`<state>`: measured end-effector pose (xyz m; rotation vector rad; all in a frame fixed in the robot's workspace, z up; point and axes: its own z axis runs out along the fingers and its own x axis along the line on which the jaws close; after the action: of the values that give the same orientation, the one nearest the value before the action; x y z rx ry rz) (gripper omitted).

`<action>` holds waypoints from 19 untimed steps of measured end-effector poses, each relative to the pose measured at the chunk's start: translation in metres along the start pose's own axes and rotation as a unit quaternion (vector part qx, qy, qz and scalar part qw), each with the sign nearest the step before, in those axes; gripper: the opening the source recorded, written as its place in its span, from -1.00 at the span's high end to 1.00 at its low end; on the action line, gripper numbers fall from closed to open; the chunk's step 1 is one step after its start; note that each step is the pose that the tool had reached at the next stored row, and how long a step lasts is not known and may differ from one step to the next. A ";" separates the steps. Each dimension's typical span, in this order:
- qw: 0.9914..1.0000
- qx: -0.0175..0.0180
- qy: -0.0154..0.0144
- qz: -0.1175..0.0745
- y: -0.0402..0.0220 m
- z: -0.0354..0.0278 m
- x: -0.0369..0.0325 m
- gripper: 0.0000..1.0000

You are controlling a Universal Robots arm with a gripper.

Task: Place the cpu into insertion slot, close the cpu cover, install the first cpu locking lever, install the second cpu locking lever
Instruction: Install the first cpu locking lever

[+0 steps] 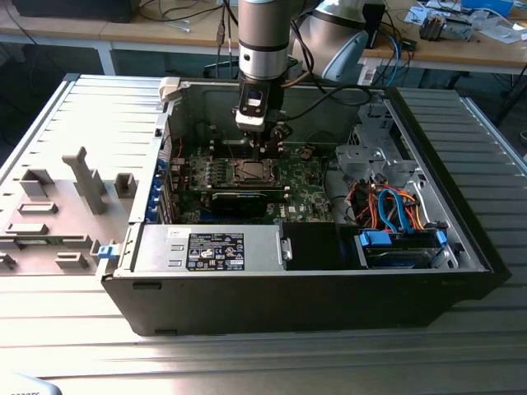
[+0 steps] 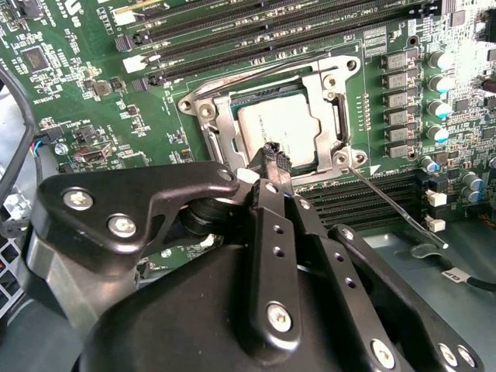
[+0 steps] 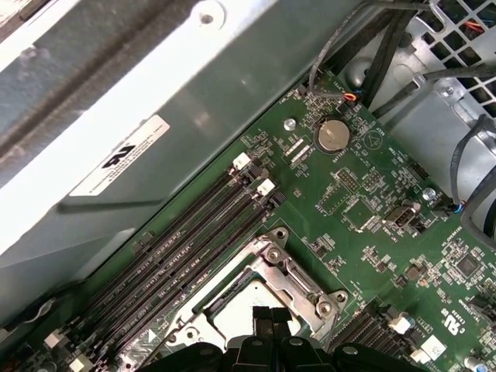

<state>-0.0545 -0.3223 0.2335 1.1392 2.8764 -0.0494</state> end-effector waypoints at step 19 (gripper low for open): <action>1.000 0.000 0.000 -0.009 0.0000 0.0000 0.0000 0.79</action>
<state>-0.0545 -0.3223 0.2335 1.1132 2.8862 -0.0488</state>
